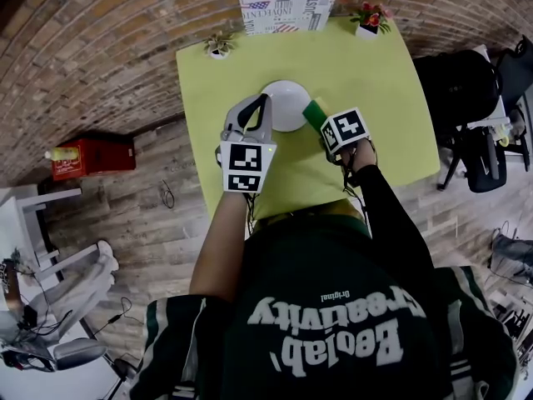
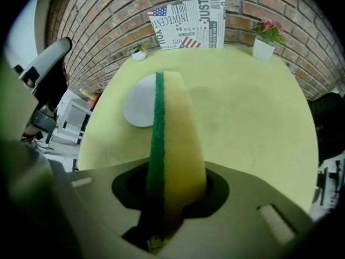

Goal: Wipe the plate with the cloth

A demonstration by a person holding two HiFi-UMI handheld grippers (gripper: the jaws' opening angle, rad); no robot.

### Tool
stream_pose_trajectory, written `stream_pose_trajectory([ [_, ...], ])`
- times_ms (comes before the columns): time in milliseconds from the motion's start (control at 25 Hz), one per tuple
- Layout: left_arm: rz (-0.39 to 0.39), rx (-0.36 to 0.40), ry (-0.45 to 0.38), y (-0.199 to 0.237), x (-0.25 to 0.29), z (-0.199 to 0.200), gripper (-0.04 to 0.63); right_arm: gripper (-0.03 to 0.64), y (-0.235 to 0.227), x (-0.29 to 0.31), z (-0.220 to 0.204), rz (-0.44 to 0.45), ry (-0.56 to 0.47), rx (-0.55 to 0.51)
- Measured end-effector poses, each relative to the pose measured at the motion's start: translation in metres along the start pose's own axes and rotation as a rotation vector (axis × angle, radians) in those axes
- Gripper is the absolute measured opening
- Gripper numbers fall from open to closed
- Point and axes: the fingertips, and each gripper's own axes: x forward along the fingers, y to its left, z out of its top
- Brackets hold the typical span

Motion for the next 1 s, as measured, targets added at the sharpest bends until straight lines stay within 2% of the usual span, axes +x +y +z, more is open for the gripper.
stream_pose_trajectory([
  [320,-0.032,-0.013,-0.027,0.0,-0.006,0.002,0.005,0.133,0.024,0.0,0.009,0.088,-0.038,-0.021],
  [760,0.014,-0.029,0.003,0.017,-0.027,-0.016,0.005,0.135,0.088,0.019,0.008,0.138,-0.019,-0.194],
  [1000,0.042,-0.033,0.013,0.027,-0.038,-0.023,0.005,0.135,0.097,0.03,0.005,0.142,-0.003,-0.21],
])
